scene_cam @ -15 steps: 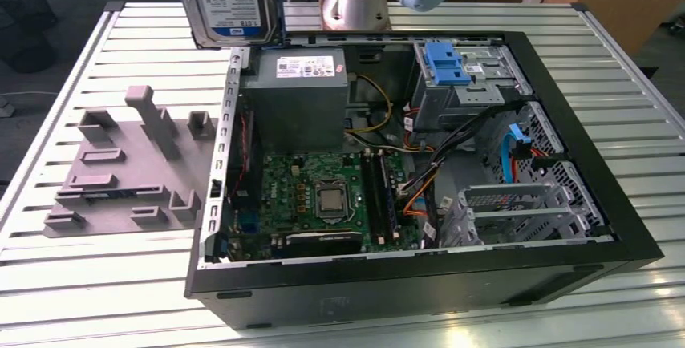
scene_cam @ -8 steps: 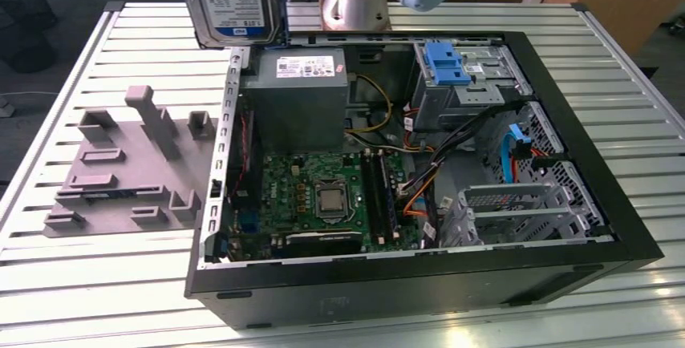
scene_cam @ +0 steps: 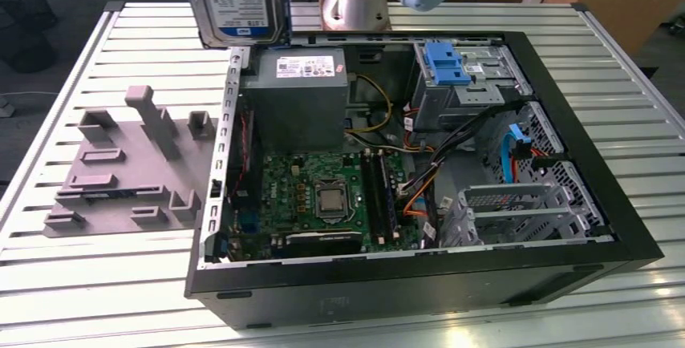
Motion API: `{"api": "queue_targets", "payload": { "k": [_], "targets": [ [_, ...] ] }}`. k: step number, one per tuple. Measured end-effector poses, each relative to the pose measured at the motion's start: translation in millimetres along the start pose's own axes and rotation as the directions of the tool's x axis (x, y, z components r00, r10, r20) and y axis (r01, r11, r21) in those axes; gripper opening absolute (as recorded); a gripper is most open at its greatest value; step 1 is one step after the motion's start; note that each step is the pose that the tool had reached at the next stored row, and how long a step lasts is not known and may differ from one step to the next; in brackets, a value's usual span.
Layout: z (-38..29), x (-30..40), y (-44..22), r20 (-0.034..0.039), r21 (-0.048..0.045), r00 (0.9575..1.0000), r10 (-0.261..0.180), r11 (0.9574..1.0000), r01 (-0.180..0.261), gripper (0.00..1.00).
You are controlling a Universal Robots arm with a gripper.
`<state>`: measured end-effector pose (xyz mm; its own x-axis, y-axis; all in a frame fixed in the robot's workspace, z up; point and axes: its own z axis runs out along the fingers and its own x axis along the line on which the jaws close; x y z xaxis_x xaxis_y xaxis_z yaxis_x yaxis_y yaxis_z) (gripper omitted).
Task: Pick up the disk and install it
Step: 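Pick up the disk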
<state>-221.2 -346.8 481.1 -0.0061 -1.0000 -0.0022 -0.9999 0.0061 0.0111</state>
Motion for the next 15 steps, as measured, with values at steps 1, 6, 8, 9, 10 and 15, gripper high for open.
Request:
{"api": "queue_targets", "payload": {
  "k": [1,6,8,9,10,15],
  "targets": [
    [0.0,0.0,-0.5,0.0000,0.0000,1.0000,0.000,1.0000,0.000,0.36],
    [0.0,0.0,-3.1,0.0000,0.0000,1.0000,0.000,1.0000,0.000,0.36],
    [0.0,0.0,-4.1,0.0000,0.0000,1.0000,0.000,1.0000,0.000,0.36],
    [0.0,0.0,-4.6,0.0000,0.0001,1.0000,0.000,1.0000,0.000,0.36],
    [-0.1,0.0,-5.1,0.0000,0.0000,1.0000,0.000,1.0000,0.000,0.36],
    [0.0,0.0,-7.3,0.0001,0.0001,1.0000,0.000,1.0000,0.000,0.36]
  ]
}}
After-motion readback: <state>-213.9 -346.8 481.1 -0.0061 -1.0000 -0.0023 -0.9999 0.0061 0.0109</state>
